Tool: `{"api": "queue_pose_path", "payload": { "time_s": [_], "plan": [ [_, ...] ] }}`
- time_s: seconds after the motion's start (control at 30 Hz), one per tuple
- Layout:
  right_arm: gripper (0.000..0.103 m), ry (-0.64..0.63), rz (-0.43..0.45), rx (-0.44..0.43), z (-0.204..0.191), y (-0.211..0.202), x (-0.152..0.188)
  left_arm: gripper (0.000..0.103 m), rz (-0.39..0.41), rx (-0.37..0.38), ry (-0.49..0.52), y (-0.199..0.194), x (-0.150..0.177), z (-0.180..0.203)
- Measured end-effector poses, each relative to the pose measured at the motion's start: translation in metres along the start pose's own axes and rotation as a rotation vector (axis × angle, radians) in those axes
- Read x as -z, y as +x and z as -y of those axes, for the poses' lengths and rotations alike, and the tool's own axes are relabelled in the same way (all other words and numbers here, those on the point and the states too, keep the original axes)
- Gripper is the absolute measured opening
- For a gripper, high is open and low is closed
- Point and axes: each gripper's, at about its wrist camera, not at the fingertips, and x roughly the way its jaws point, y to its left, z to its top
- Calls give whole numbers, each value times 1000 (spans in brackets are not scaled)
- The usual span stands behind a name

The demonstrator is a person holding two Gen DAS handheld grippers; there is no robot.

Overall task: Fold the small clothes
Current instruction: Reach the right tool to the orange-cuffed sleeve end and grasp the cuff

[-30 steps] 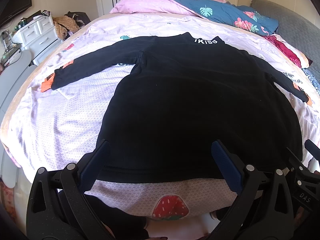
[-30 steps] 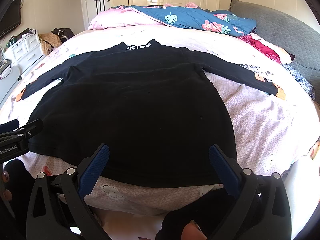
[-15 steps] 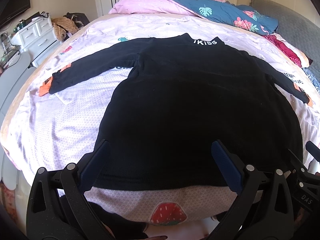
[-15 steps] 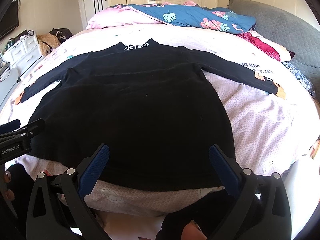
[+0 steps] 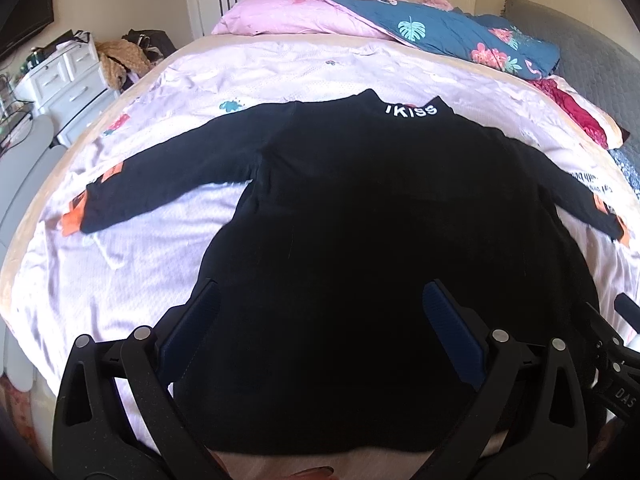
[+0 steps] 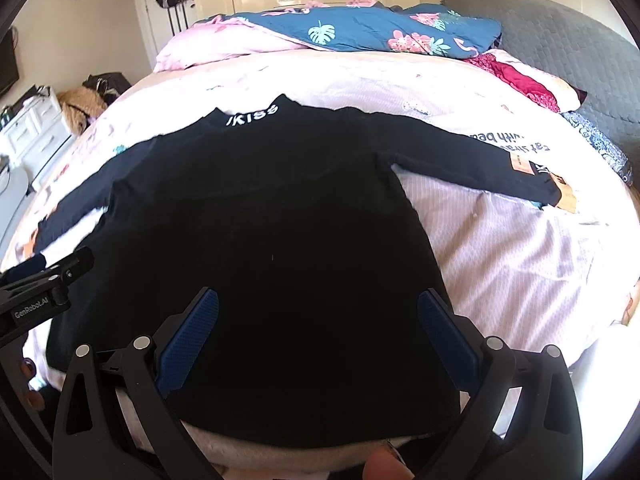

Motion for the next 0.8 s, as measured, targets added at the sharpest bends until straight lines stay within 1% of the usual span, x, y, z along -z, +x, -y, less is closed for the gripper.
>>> {"api": "queue_pose_path", "payload": {
  "time_s": [0.2,0.5,0.67,0.8],
  "plan": [
    [99,35,-14,-1,6,16,-27,95,-13,4,3,20,-27,8],
    [99,114,7,19,25,38,-74,95,-28,15,2,51,-67,22],
    [99,176,12,48,47,56,-98,95,-37,19,-1,66,-85,29],
    [99,233,11,89,68,71,-112,95,-43,27,-1,80,-98,36]
  ]
}}
